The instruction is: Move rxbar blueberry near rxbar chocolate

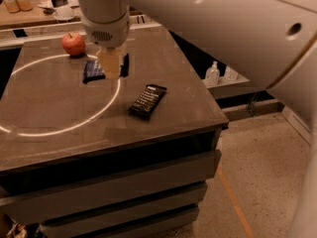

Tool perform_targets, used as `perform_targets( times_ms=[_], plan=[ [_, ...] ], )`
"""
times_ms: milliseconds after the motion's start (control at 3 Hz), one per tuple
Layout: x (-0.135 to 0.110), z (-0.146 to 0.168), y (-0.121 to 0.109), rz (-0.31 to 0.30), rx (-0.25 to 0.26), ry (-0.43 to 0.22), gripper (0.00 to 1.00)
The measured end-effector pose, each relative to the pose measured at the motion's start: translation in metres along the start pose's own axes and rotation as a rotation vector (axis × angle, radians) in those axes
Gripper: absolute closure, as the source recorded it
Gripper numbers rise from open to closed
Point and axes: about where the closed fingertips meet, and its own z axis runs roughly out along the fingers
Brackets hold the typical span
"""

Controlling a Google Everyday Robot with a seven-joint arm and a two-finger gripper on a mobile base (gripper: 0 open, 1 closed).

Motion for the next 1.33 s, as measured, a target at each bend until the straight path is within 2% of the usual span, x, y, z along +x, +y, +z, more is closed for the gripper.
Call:
perform_targets(
  times_ms=[333, 667, 1000, 1333],
  plan=[
    [0.050, -0.026, -0.056, 0.033, 0.091, 0.050, 1.00],
    [0.068, -0.017, -0.086, 0.041, 0.088, 0.071, 1.00],
    [0.079, 0.013, -0.093, 0.045, 0.018, 0.075, 1.00],
    [0.082, 0.046, -0.072, 0.062, -0.084, 0.055, 1.00]
  ],
)
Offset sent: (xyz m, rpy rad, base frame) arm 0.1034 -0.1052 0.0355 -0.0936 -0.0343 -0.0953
